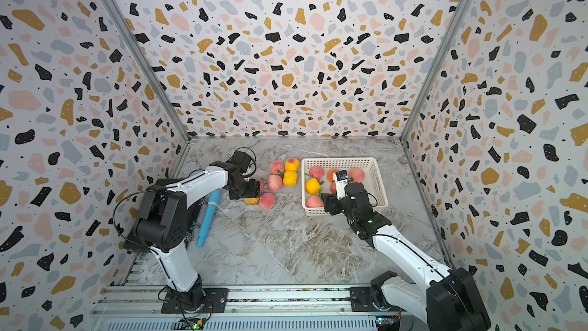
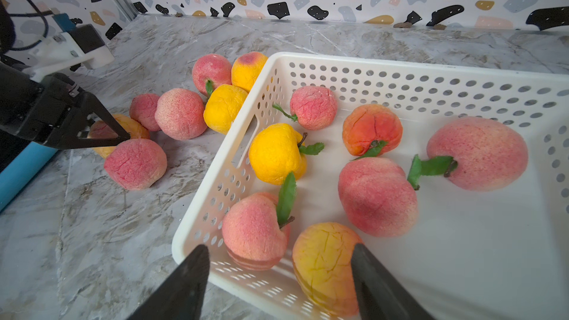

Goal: Put the peaches into the basket
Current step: Pick up the peach from the center of the board.

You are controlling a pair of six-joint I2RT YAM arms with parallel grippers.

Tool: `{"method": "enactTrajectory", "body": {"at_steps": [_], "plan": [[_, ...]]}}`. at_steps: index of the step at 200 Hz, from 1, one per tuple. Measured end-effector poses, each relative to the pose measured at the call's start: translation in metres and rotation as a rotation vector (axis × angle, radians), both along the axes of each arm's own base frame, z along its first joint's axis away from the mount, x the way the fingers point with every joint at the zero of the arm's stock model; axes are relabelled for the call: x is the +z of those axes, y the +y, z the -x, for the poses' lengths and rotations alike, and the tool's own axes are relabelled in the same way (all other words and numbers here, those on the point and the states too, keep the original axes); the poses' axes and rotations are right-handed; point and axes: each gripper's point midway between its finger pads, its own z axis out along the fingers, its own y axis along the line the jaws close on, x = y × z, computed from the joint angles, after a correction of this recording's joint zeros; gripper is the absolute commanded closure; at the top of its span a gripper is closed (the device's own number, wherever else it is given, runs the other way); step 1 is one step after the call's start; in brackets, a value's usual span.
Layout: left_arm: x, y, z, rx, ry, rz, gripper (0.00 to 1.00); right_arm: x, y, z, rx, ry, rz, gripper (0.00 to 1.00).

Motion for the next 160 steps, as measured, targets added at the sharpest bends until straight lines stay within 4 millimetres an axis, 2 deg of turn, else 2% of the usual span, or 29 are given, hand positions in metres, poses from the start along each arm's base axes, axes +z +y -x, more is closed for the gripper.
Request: {"method": "enactTrajectory", "body": {"at_steps": [37,64,83,118,132,160], "plan": [[0.001,0.001,-0.003,0.004,-0.015,-0.004,0.44,0.0,-0.002,-0.001,-0.01,-0.001,0.006,0.26],[0.014,0.003,-0.002,0.001,-0.044,-0.008,0.46,-0.001,-0.003,-0.001,-0.017,0.0,0.01,0.27],[0.04,0.005,0.001,-0.003,-0.101,0.004,0.46,-0.002,-0.005,-0.002,-0.026,0.0,0.016,0.28],[0.111,0.0,0.01,-0.049,-0.272,0.044,0.46,-0.003,-0.009,-0.003,-0.052,0.003,0.029,0.28],[0.135,-0.015,0.014,-0.102,-0.328,0.059,0.46,-0.005,-0.013,-0.004,-0.075,0.006,0.036,0.27],[0.173,-0.07,0.013,-0.25,-0.428,0.104,0.46,-0.006,-0.024,-0.007,-0.138,0.005,0.054,0.24]]}}
